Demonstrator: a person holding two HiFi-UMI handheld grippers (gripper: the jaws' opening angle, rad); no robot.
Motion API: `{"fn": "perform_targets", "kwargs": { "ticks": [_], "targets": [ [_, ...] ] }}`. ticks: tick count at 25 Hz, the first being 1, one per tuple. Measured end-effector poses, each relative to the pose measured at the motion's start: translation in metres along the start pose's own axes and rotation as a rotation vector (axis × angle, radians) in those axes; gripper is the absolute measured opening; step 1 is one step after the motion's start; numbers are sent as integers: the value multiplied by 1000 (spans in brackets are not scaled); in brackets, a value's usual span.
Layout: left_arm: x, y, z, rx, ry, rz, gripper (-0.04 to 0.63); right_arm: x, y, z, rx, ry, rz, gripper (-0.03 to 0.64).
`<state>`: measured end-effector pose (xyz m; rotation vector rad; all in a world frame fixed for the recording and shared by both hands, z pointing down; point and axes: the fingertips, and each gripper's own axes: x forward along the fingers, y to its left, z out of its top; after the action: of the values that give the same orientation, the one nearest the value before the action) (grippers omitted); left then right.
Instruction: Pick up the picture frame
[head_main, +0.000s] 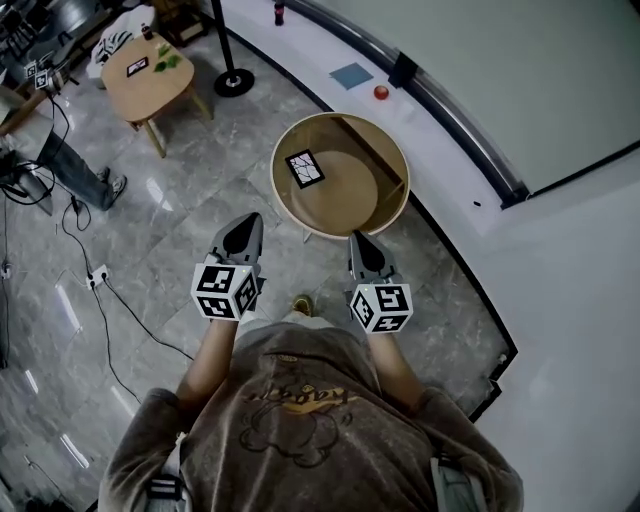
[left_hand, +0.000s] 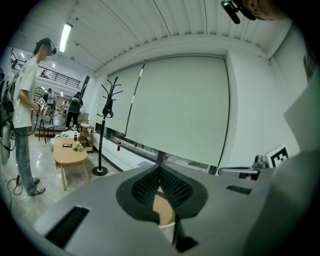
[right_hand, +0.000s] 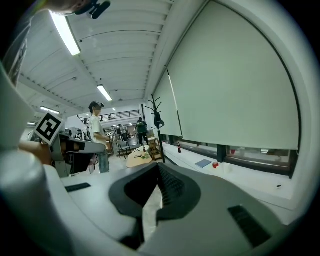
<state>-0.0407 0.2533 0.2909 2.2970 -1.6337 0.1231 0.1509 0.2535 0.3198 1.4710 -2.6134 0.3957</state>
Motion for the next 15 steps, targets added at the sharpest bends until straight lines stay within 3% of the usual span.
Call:
{"fn": "perform_targets", "kwargs": {
  "ticks": [9, 15],
  "targets": [
    [18, 10, 0, 1, 24, 47, 9, 33, -7, -3, 23, 20, 57, 15],
    [44, 17, 1, -1, 26, 39, 9, 53, -19, -6, 26, 30, 58, 15]
  ]
}}
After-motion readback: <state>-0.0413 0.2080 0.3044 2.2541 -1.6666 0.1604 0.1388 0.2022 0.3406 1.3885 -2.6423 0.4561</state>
